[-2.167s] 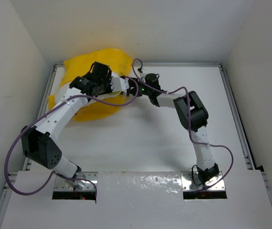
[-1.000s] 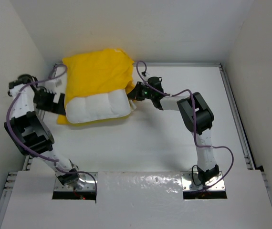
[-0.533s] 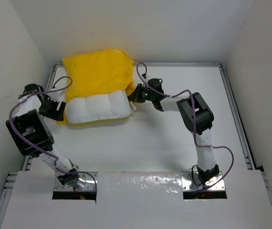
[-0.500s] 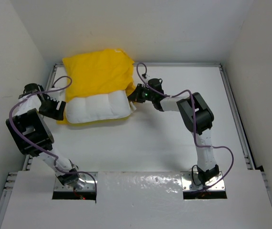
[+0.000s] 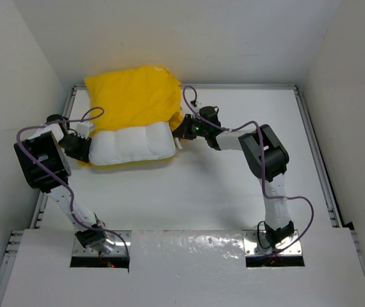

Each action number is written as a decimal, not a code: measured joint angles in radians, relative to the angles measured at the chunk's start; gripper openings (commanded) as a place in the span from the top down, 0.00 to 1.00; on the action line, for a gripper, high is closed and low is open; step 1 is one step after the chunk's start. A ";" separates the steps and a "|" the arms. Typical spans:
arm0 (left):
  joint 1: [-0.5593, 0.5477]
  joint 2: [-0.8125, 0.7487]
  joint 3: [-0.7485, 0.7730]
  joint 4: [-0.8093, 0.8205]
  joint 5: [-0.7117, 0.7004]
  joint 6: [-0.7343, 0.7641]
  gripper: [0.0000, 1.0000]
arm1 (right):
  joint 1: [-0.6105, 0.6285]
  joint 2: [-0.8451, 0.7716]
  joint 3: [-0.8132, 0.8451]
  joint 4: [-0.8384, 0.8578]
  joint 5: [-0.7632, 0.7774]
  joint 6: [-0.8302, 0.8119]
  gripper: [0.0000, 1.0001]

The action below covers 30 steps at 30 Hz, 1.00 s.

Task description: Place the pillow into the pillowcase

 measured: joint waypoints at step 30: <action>0.029 -0.287 1.050 0.046 0.707 -0.740 1.00 | -0.249 -0.249 0.944 -0.391 -0.219 0.191 1.00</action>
